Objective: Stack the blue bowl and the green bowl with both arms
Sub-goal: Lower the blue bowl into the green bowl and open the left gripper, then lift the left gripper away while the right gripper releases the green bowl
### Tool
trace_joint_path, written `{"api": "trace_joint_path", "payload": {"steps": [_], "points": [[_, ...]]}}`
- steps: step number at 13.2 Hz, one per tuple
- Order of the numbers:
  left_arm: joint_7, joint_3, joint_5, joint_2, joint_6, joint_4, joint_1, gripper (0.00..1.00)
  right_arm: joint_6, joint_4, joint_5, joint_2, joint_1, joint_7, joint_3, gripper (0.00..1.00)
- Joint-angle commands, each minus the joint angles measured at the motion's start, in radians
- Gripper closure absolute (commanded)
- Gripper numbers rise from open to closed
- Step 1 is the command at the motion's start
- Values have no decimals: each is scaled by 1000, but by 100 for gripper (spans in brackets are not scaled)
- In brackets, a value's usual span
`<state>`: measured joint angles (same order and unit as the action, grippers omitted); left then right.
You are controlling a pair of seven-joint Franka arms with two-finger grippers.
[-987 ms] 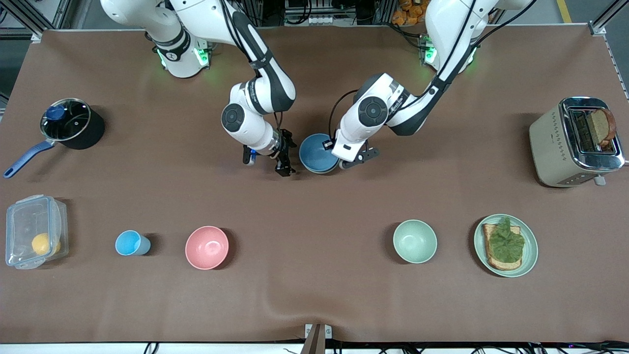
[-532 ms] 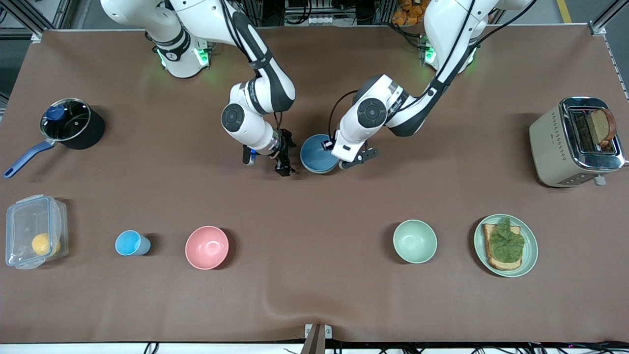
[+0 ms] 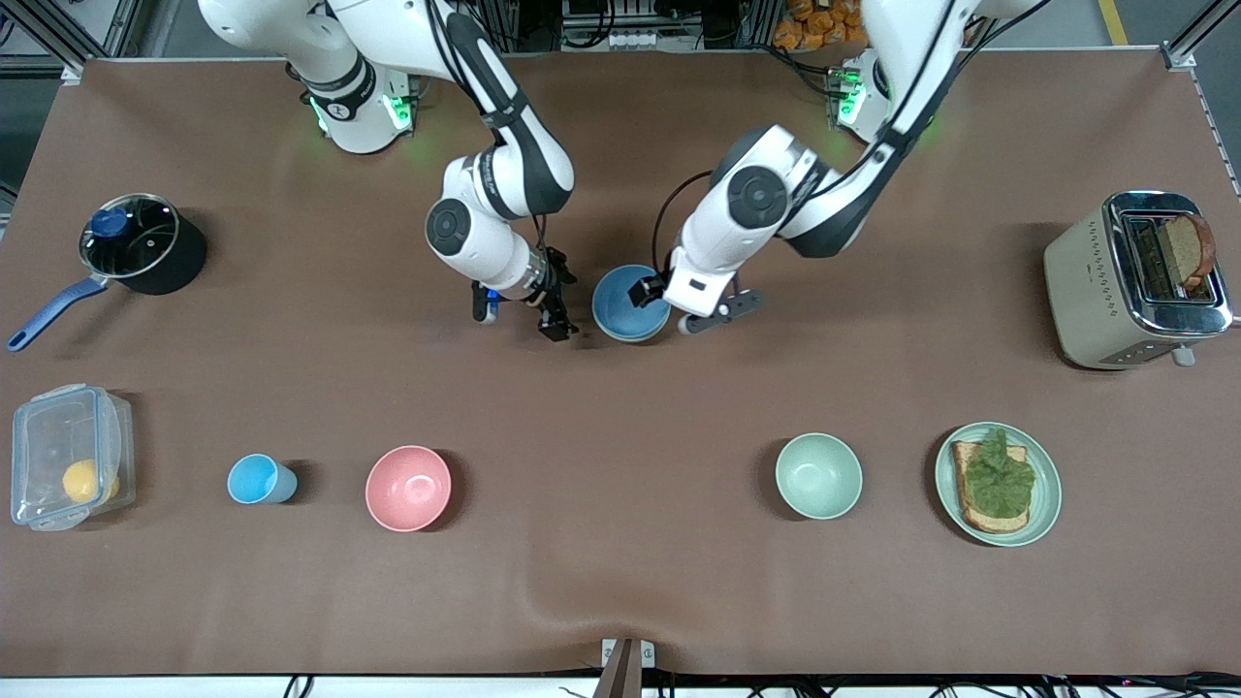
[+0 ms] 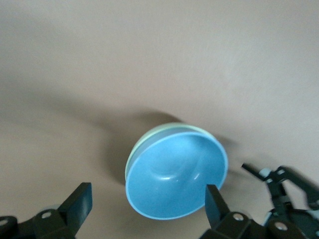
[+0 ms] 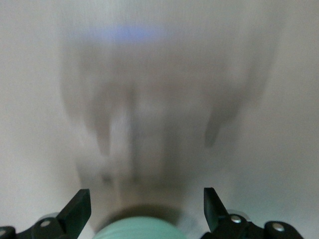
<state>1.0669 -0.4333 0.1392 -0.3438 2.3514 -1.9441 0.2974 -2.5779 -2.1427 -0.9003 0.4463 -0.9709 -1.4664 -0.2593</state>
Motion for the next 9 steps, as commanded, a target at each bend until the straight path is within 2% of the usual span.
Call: {"api": "trace_joint_path", "payload": {"steps": [1,2,4,6,8,9], "points": [[-8,-1,-56,138,-104,-3,-72,0,16,-130,-20,-110,-3,156,-66,0],[-22,-1,-88,170,-157,25,-95,0,39,-155,-17,-126,-3,214,-93,0],[-88,-1,-134,190,-324,126,-153,0,170,-183,21,-185,-3,346,-219,0],[-195,5,-145,190,-493,241,-187,0,367,-160,177,-215,-8,409,-372,0],[-272,5,-147,203,-581,316,-254,0,464,-116,317,-221,-6,413,-438,0],[-325,5,-145,204,-616,345,-286,0,513,-89,354,-224,-5,416,-472,0]]}}
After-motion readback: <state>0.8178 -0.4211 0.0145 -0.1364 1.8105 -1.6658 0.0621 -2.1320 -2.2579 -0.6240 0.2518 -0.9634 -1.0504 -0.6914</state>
